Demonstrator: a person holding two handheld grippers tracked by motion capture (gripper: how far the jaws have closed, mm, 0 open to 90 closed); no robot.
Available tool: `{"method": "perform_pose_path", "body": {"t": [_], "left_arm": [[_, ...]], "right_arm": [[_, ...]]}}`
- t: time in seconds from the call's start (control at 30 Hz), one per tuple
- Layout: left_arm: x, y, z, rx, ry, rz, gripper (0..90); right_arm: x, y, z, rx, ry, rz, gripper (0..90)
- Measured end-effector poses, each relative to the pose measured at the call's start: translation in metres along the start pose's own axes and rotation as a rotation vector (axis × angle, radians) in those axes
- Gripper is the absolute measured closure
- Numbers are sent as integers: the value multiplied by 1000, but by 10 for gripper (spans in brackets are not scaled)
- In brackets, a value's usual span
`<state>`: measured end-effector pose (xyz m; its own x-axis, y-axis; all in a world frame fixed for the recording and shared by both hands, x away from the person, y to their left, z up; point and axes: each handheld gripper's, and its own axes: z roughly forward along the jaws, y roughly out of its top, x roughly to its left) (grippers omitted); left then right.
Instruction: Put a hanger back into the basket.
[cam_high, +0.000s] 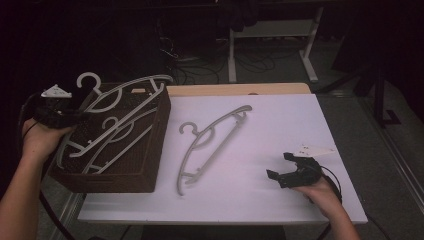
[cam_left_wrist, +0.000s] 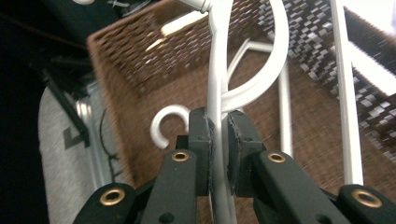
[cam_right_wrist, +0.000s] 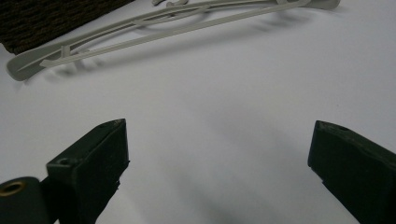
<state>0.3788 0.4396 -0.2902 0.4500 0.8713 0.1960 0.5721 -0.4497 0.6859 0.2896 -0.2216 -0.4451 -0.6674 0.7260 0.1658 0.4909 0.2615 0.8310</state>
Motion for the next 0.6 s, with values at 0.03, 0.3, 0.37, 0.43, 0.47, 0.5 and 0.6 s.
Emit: {"method": "perform_pose_path", "body": {"t": [0.03, 0.3, 0.37, 0.43, 0.47, 0.5, 0.6], "left_arm": [[3, -3, -1, 5, 10, -6, 819], [11, -16, 7, 36, 29, -37, 818], [11, -17, 16, 56, 43, -43, 818], [12, -18, 20, 61, 46, -48, 818], [12, -19, 22, 68, 56, -45, 818], [13, -19, 23, 78, 58, -40, 819], [9, -21, 29, 113, 58, -14, 819]], "right_arm": [[0, 0, 0, 1, -1, 0, 46], [1, 0, 1, 6, -3, -1, 47], [1, 0, 1, 6, -4, -2, 47], [0, 0, 1, 4, -4, 1, 46], [0, 0, 0, 5, -4, 2, 47], [0, 0, 0, 5, -4, 3, 47], [0, 0, 1, 6, -4, -2, 47]]}}
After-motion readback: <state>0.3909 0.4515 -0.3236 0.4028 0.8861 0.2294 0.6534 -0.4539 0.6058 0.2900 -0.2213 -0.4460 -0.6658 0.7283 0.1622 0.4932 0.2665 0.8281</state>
